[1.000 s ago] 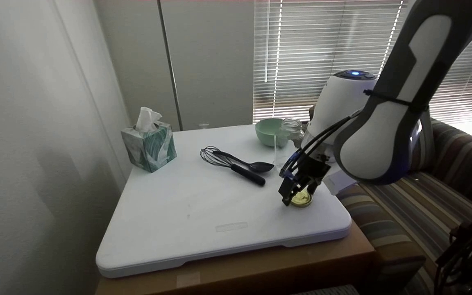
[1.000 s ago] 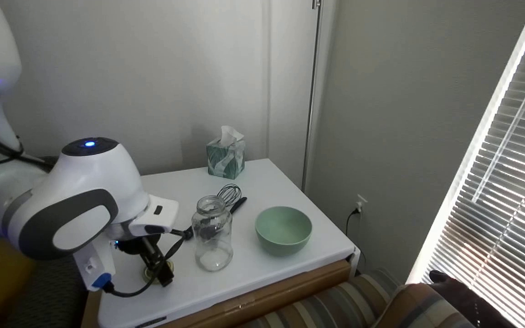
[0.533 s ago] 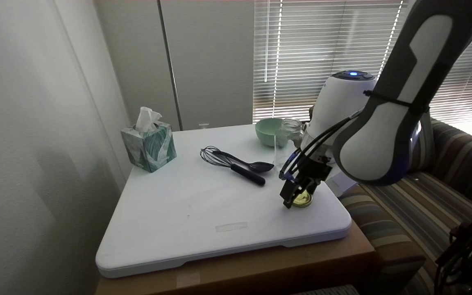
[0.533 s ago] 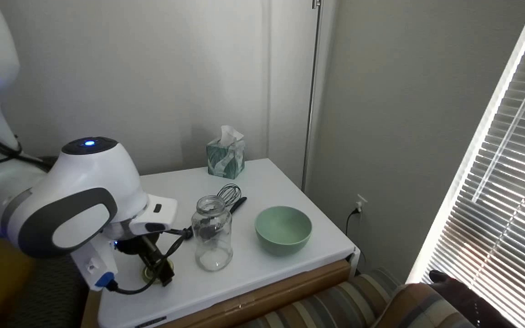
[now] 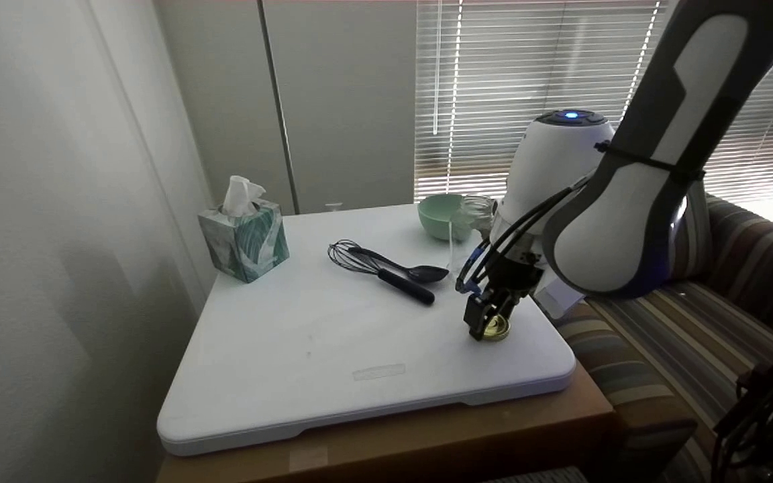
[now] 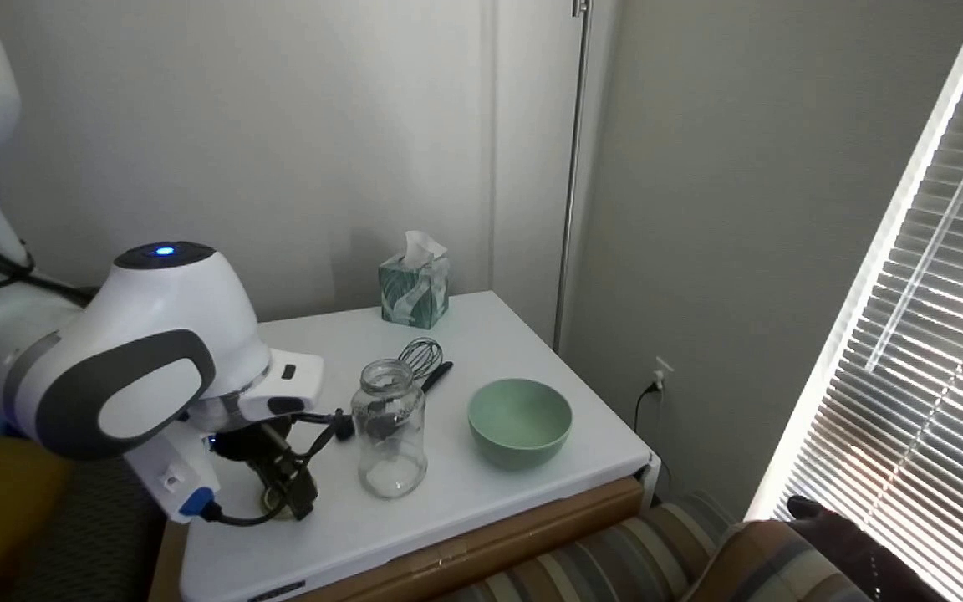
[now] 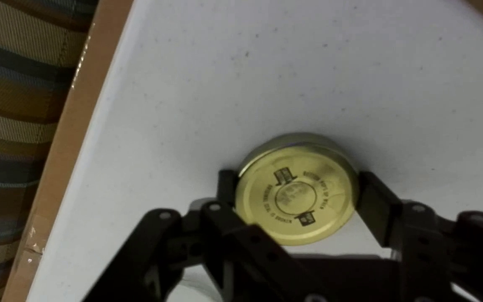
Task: Pick the lid on the table and put it on the bottle
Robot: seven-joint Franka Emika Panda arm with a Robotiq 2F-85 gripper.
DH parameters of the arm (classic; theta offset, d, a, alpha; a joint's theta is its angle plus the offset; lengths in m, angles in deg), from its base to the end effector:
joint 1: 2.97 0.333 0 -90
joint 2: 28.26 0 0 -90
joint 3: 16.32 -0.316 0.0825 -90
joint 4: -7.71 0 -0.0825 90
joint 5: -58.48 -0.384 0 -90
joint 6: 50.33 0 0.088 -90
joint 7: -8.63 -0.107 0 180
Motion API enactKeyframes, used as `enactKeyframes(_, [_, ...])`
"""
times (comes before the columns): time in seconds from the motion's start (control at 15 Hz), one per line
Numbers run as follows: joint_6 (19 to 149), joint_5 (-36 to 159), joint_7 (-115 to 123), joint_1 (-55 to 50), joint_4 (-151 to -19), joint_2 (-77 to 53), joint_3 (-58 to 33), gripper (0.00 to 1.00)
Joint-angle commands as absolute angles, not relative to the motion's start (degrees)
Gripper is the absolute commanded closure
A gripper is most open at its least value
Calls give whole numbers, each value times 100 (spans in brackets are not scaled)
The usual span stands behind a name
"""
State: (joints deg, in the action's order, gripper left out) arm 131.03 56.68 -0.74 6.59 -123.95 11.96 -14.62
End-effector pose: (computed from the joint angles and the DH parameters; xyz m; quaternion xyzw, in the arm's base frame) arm 0.5033 0.0650 0.0617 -0.9962 0.0245 -0.0832 0.0042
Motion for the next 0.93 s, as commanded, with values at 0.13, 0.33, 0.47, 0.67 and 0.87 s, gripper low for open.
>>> enactKeyframes(0.13, [12864, 5768, 552, -95, -12329, 1317, -2375, 52])
enactKeyframes(0.33, [12440, 5900, 845, -58, -12406, 948, -2540, 52])
enactKeyframes(0.47, [11997, 5988, 920, 140, -12398, 701, -2537, 52])
enactKeyframes(0.67, [11331, 6314, 871, 711, -12329, 219, -2160, 52])
enactKeyframes(0.87, [10808, 6899, 728, 1192, -12200, -279, -1706, 52])
